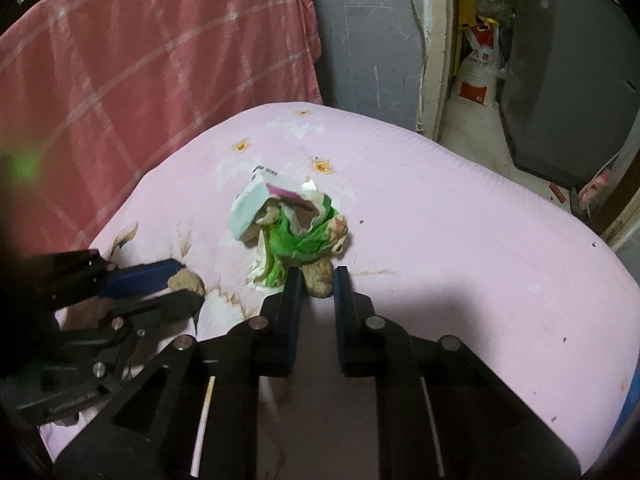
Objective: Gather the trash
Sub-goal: 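Grasp the dry brown leaf with left tool while right tool grasps the brown lump, then carry leaf and lump over the blue bucket and open both tools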
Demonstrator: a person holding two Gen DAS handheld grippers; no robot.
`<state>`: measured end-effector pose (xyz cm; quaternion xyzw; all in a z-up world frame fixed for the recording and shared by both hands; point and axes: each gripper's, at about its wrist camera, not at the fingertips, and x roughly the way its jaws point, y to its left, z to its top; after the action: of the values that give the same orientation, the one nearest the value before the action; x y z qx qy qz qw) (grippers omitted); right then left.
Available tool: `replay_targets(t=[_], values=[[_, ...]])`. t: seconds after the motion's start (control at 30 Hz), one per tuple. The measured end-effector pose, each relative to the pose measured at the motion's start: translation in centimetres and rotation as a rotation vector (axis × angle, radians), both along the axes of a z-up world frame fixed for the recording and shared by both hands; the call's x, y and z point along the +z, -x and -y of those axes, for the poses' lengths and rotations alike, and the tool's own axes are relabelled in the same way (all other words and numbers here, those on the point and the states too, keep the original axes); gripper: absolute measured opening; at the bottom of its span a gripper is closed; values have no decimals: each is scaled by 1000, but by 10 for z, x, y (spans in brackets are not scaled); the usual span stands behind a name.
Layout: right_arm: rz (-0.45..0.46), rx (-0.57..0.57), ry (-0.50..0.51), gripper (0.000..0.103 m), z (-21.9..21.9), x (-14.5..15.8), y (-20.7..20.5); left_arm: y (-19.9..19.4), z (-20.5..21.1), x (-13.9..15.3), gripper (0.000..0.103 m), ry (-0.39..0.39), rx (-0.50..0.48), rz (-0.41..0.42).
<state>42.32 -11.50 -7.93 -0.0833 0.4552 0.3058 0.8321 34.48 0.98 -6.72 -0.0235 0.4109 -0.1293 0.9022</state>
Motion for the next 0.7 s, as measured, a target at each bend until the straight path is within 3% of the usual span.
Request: replay_targets(t=[0.2,0.37,0.7], values=[[49,-7,19,16,14,8,23,2,4,3,19,5,-5,-4],[128,-47,-56,16,40,26,50,13,11,12,19,10,-23,21],[402,-180,-180,16,106,85,113,52,48,75,19,124,-45,251]])
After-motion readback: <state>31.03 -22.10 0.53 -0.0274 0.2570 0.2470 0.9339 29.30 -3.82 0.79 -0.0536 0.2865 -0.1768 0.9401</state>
